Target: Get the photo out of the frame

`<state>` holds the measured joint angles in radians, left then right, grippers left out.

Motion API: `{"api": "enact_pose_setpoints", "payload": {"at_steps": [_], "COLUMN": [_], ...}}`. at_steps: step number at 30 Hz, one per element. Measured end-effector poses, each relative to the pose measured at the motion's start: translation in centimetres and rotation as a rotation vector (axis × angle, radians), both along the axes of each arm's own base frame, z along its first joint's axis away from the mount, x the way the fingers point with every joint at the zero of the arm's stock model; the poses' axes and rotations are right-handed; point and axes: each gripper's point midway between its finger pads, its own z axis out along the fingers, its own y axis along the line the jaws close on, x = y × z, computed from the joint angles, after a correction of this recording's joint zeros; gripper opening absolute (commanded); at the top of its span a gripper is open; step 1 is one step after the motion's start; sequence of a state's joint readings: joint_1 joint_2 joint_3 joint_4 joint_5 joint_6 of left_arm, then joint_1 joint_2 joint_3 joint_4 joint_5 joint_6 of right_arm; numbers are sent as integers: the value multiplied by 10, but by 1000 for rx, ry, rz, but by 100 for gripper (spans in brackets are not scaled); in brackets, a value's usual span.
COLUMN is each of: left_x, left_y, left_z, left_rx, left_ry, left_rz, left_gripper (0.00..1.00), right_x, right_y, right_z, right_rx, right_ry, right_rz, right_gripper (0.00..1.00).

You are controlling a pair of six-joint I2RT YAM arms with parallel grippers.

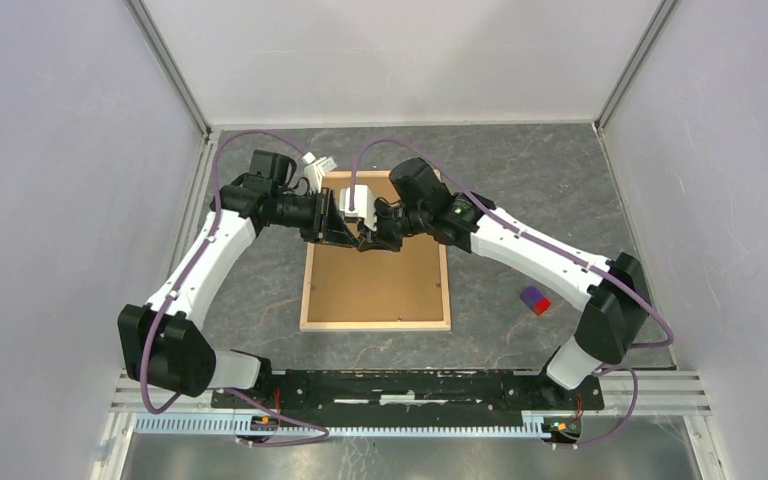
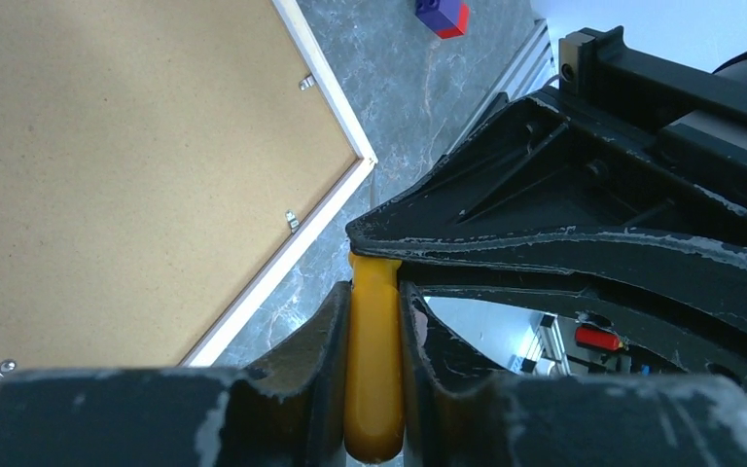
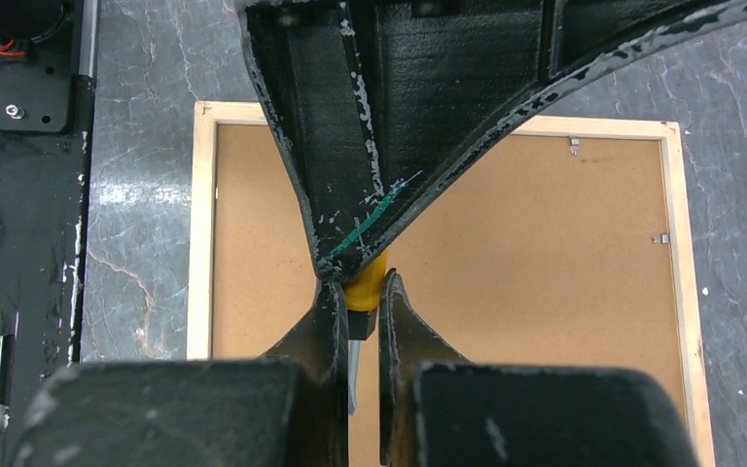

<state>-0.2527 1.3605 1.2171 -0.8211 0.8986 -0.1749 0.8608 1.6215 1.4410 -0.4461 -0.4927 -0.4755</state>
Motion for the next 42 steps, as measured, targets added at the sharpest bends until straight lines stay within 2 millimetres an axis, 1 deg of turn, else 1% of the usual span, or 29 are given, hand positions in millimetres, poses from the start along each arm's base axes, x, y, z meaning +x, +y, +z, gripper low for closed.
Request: {"api": "enact_pose_setpoints", "payload": {"at_steps": [1, 2, 3, 4, 5, 6, 8, 10, 12, 14, 16, 17, 21, 24, 29, 31, 34, 38, 42], "left_x": [0, -1, 0, 0, 2, 4, 7, 12, 14, 10, 2, -1, -17, -25, -34, -36, -37, -37, -40], "left_y": [0, 0, 0, 1, 2, 4, 12, 24, 37, 52, 62, 68, 90, 105, 123, 128, 131, 128, 128], "left_z": [-1, -2, -3, -3, -3, -4, -7, -13, -19, -27, -30, -31, -32, -39, -58, -64, -71, -77, -87], "left_rx": [-1, -3, -2, -3, -3, 2, 29, 84, 155, 242, 303, 337, 456, 534, 642, 678, 717, 756, 797], "left_ry": [1, 5, 8, 12, 10, 8, 11, 0, -35, -77, -113, -141, -225, -252, -258, -264, -273, -288, -286], "left_rz": [4, 6, 9, 15, 22, 32, 61, 90, 99, 84, 58, 47, 3, -35, -111, -142, -180, -239, -287], "left_gripper": [2, 2, 2, 2, 2, 2, 2, 2, 2, 2, 2, 2, 2, 2, 2, 2, 2, 2, 2], "right_x": [-1, -1, -1, -1, -1, 0, 2, 2, 4, 6, 4, 1, -23, -41, -59, -63, -62, -53, -33], "right_y": [0, 0, 0, 0, 0, 0, -3, -10, -25, -46, -66, -72, -95, -107, -114, -114, -112, -112, -124], "right_z": [-1, -2, -3, -3, -4, -4, -7, -15, -29, -47, -65, -72, -101, -119, -139, -143, -144, -150, -151], "right_rx": [-1, -2, -2, -1, 0, 0, -4, -17, -44, -81, -120, -136, -192, -221, -251, -257, -259, -269, -254], "right_ry": [1, 1, 2, 7, 9, 5, 6, 17, 40, 66, 86, 95, 129, 153, 174, 174, 167, 202, 256], "right_rz": [1, 1, 1, -3, -5, -5, -13, -16, -33, -62, -88, -94, -74, -57, -29, -18, -7, -17, -104], "right_gripper": [8, 22, 39, 51, 58, 62, 66, 67, 68, 68, 69, 69, 69, 69, 70, 70, 69, 69, 69]}}
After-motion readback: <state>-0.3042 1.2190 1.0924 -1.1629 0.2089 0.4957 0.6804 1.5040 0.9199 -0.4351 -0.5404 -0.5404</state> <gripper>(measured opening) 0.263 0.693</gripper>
